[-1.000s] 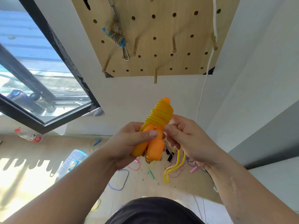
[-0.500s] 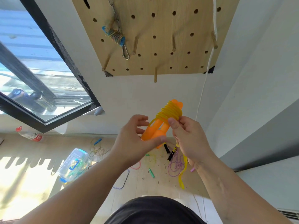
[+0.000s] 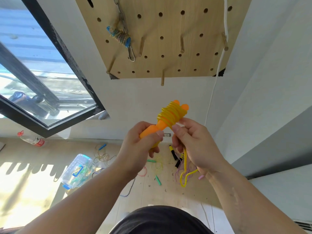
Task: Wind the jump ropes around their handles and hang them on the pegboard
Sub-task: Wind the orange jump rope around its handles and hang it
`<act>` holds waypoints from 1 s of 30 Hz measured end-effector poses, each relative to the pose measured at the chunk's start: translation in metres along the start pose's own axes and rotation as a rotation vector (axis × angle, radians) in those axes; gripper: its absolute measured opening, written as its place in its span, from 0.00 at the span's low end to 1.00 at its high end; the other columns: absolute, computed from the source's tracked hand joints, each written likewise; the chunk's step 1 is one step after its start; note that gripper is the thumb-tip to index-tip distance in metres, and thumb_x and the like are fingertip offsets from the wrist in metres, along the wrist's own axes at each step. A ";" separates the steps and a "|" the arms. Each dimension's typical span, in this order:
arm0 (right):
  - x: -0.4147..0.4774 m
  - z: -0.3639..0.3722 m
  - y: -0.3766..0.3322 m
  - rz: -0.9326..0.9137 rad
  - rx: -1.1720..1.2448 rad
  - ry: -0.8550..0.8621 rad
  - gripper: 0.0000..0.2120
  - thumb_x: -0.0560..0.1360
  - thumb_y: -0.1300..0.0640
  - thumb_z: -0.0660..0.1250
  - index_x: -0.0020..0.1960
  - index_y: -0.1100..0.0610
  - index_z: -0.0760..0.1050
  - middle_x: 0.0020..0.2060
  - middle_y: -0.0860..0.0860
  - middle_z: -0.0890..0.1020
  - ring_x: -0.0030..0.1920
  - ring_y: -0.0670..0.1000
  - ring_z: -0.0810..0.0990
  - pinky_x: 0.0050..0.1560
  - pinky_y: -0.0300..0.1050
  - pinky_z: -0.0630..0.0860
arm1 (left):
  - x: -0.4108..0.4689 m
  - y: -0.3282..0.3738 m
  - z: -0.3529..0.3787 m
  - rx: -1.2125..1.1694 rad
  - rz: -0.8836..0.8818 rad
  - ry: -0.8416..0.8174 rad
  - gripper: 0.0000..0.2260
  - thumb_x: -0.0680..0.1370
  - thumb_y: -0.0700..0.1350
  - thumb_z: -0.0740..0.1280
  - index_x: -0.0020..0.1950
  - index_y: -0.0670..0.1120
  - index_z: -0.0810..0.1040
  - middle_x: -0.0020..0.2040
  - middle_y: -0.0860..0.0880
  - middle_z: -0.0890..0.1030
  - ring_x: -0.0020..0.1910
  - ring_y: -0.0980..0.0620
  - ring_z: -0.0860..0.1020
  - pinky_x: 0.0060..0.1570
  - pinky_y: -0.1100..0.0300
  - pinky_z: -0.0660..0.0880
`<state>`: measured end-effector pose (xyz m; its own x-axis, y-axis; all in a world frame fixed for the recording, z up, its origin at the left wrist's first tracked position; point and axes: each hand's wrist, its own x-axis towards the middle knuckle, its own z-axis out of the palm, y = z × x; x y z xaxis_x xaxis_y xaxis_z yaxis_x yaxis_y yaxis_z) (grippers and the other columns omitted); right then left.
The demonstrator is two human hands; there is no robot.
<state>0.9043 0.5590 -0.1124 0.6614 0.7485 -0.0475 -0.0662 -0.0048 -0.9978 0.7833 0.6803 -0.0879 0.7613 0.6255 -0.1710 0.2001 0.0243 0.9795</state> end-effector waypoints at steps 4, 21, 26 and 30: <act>0.003 -0.006 -0.003 -0.011 -0.188 -0.044 0.17 0.77 0.39 0.62 0.59 0.48 0.76 0.24 0.50 0.76 0.25 0.49 0.69 0.31 0.43 0.66 | 0.000 0.005 0.001 -0.272 -0.145 -0.076 0.19 0.70 0.53 0.70 0.50 0.38 0.78 0.39 0.38 0.80 0.29 0.44 0.75 0.27 0.57 0.67; 0.003 0.007 0.007 0.121 0.010 0.266 0.33 0.61 0.24 0.70 0.37 0.56 0.73 0.26 0.46 0.67 0.26 0.47 0.63 0.34 0.49 0.60 | 0.003 0.008 -0.001 0.762 0.328 0.024 0.38 0.63 0.72 0.69 0.69 0.57 0.71 0.60 0.60 0.76 0.53 0.63 0.75 0.51 0.63 0.74; 0.000 0.016 0.005 0.142 0.028 0.227 0.22 0.69 0.31 0.70 0.31 0.48 0.74 0.24 0.43 0.71 0.25 0.45 0.68 0.33 0.48 0.63 | 0.005 -0.010 0.004 1.015 0.595 -0.004 0.38 0.66 0.57 0.78 0.71 0.49 0.67 0.62 0.51 0.74 0.56 0.51 0.74 0.54 0.58 0.74; -0.006 0.012 0.001 0.147 0.065 0.140 0.23 0.74 0.35 0.70 0.35 0.54 0.72 0.25 0.48 0.70 0.24 0.45 0.65 0.32 0.45 0.61 | 0.003 -0.003 0.000 0.886 0.520 0.012 0.27 0.71 0.56 0.77 0.67 0.50 0.74 0.56 0.57 0.76 0.49 0.60 0.71 0.47 0.72 0.64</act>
<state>0.8916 0.5623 -0.1124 0.7380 0.6435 -0.2031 -0.2146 -0.0615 -0.9748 0.7851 0.6824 -0.0913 0.8784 0.4024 0.2579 0.2347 -0.8332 0.5007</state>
